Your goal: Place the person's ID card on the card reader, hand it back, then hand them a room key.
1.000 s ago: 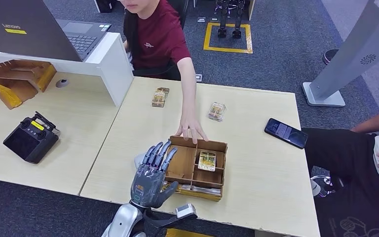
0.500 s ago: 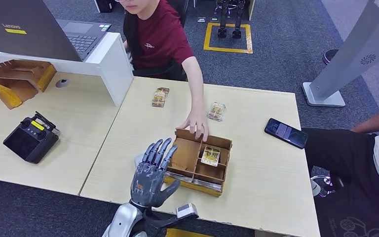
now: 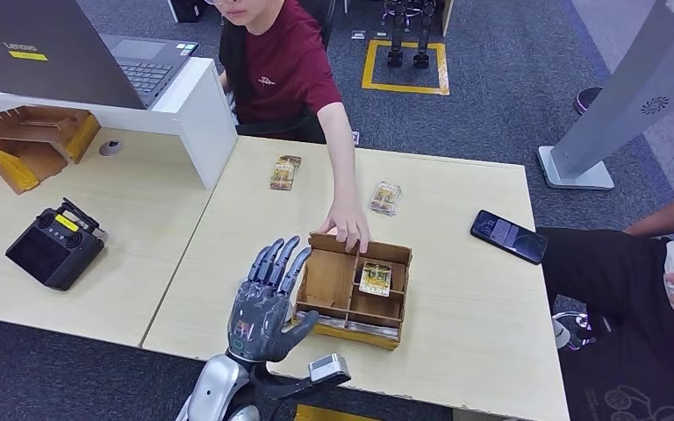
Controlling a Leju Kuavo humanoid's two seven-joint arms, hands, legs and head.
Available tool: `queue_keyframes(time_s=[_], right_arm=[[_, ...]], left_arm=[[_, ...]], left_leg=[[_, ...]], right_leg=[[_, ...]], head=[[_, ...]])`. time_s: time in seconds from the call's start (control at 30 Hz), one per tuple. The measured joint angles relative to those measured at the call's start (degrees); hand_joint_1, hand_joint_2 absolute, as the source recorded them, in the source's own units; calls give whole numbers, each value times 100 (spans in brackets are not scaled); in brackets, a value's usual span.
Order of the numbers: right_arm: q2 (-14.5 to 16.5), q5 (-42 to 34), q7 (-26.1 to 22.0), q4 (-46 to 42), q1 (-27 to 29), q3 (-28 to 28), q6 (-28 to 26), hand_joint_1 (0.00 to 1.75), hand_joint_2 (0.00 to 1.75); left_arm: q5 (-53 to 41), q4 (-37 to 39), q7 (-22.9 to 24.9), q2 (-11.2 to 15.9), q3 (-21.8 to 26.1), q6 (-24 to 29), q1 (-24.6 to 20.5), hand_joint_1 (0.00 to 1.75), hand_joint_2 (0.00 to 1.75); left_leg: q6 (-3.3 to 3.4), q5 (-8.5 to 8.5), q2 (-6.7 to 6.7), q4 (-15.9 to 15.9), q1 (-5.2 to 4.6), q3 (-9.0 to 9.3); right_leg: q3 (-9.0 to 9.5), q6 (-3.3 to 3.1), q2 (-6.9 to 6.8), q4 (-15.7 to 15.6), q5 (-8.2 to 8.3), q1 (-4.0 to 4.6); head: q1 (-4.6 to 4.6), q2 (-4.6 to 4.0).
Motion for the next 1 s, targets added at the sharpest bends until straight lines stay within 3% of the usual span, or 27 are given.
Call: queue_keyframes(time_s=[1.0], right_arm=[[0, 0, -49, -3, -2, 38, -2, 0, 0]], left_arm=[[-148, 675, -49, 557, -67, -256, 70, 0, 175]], left_leg=[[0, 0, 1, 0, 0, 0]], right_leg=[[-2, 0, 0, 0, 0, 0]], head=[[0, 0]])
